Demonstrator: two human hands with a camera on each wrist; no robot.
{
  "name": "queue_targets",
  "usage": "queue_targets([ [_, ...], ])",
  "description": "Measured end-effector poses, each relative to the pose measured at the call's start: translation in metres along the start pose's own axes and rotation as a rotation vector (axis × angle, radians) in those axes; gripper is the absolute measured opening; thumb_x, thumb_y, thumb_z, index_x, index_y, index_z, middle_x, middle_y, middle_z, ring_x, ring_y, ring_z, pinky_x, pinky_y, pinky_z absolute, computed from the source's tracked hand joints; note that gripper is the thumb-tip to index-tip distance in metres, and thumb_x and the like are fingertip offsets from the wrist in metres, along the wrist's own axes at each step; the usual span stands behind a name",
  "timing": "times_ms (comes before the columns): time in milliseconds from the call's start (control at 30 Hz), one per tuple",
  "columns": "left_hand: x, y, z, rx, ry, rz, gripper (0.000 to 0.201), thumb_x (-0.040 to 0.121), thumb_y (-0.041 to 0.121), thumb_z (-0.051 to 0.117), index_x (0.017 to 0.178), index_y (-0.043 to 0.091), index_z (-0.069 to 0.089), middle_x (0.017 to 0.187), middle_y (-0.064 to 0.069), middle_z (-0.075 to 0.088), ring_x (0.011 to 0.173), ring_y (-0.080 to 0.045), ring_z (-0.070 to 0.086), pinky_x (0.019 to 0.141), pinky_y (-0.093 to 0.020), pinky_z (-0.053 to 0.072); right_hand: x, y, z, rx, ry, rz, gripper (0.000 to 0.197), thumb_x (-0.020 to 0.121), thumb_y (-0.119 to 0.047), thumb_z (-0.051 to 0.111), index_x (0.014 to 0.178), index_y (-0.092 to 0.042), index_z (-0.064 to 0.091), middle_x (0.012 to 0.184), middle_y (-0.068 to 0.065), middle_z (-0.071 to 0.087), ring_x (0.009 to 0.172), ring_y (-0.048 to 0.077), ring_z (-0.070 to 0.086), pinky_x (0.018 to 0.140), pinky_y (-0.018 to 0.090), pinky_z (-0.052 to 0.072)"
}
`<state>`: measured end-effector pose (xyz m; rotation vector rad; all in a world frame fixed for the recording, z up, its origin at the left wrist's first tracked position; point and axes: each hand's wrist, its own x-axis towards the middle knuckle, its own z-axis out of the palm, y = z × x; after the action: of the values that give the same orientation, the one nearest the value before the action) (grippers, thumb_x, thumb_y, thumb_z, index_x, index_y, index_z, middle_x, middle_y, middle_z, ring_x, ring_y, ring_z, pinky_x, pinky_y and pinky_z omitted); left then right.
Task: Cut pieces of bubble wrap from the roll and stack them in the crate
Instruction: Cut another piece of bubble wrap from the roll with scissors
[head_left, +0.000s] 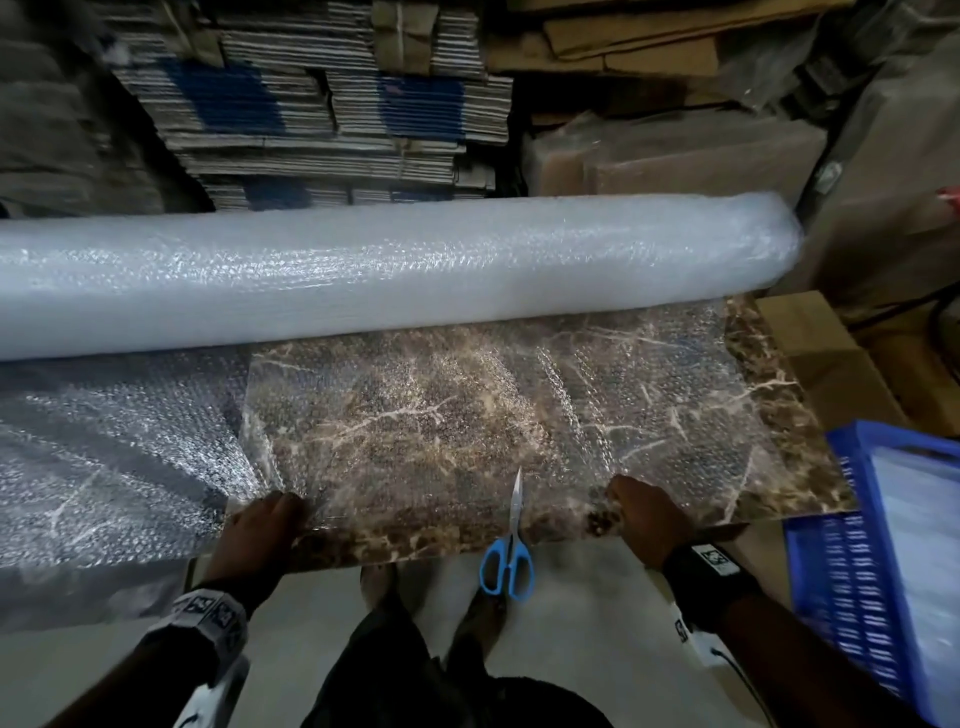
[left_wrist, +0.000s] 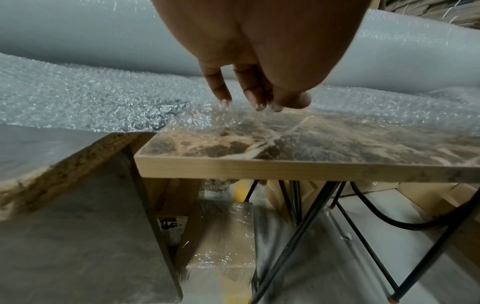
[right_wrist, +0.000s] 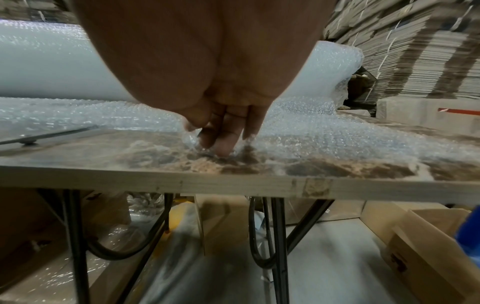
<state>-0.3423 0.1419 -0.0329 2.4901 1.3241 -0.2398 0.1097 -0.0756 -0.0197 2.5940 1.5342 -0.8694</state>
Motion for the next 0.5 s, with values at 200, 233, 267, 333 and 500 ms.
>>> queue_targets([
  [200,-0.004,-0.003,0.009,0.046,-0.045,-0.02,0.026,0.08,0.034,0.068,0.103,0.025,0.058,0.092,-0.004,0.059,0.086,-0.032,0.063,0.068,-0.041,0.045,-0.008,0.005,0.011,-0.011,-0.055,0.019,0.031,0.074,0.0,0.052,0.099,-0.018,0.056,0.1,0.006,0.064,0.099,0.033,0.06,0.077,0.034,0.036],
  [233,-0.004,-0.006,0.011,0.063,-0.058,-0.007,0.029,0.08,0.04,0.063,0.105,0.026,0.058,0.094,-0.003,0.06,0.087,-0.031,0.063,0.068,-0.041,0.045,-0.008,0.005,0.011,-0.029,-0.063,0.002,0.027,0.076,-0.005,0.051,0.098,-0.019,0.056,0.098,0.005,0.063,0.098,0.033,0.06,0.078,0.035,0.035],
  [267,-0.004,-0.008,0.011,0.076,-0.078,0.011,0.033,0.079,0.046,0.058,0.106,0.028,0.059,0.095,-0.001,0.061,0.087,-0.03,0.063,0.069,-0.041,0.046,-0.008,0.003,0.009,-0.057,-0.052,-0.011,0.018,0.08,-0.013,0.049,0.095,-0.021,0.055,0.095,0.003,0.063,0.097,0.032,0.06,0.078,0.036,0.034],
  [333,-0.001,-0.008,0.003,0.091,-0.103,0.043,0.04,0.076,0.056,0.048,0.101,0.028,0.062,0.091,0.001,0.063,0.083,-0.028,0.065,0.068,-0.041,0.048,-0.002,-0.004,0.003,-0.079,0.025,-0.053,0.012,0.085,-0.032,0.043,0.086,-0.024,0.051,0.083,0.0,0.061,0.088,0.03,0.062,0.076,0.039,0.036],
  [500,0.028,0.01,-0.023,-0.008,0.109,-0.032,0.029,0.086,0.048,0.05,0.1,0.026,0.064,0.106,-0.003,0.062,0.097,-0.032,0.061,0.078,-0.046,0.046,0.047,-0.063,-0.029,-0.103,0.159,-0.253,0.016,0.093,-0.033,0.053,0.096,-0.017,0.056,0.093,0.004,0.062,0.091,0.028,0.06,0.079,0.038,0.038],
])
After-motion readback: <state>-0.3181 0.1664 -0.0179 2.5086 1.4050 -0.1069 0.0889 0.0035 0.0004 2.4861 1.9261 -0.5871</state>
